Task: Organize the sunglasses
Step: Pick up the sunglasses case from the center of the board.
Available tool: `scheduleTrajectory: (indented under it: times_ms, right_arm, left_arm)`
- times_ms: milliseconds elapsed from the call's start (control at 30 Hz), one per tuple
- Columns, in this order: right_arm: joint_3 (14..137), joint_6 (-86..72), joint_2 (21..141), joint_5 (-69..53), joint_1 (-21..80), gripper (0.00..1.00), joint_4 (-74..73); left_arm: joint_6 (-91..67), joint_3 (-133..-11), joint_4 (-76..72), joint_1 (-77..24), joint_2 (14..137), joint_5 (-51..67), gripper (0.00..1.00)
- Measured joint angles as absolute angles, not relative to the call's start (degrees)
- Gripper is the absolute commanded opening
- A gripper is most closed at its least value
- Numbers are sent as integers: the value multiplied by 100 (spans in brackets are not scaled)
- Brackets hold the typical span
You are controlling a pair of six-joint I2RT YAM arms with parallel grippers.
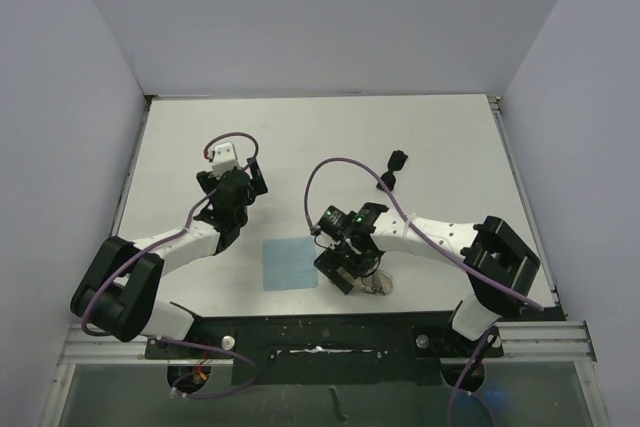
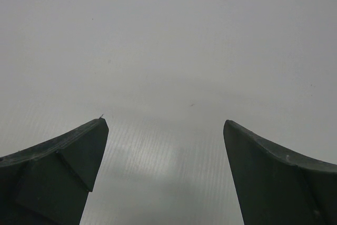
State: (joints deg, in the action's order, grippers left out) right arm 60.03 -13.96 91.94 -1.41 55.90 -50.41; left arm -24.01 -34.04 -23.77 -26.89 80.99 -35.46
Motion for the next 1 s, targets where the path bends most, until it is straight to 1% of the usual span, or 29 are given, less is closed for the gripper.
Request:
scheduleTrajectory:
  times_ms: [567, 700, 833, 1000]
  right_arm:
    - [5942, -1361, 9362, 30, 5581, 98, -4925]
    - [5918, -1380, 9362, 49, 5581, 93, -4842]
    - [5909, -1393, 9391, 47, 5581, 91, -4753]
    - [5909, -1398, 9544, 49, 5581, 82, -4648]
  left_arm:
    - [-2403, -3404, -2377, -2687, 8099, -3529, 93]
    - [-2408, -3404, -2379, -2687, 8099, -3524, 93]
    - [-2429, -3404, -2379, -2687, 8099, -3522, 93]
    - [-2443, -3404, -2379, -2683, 8099, -3520, 93]
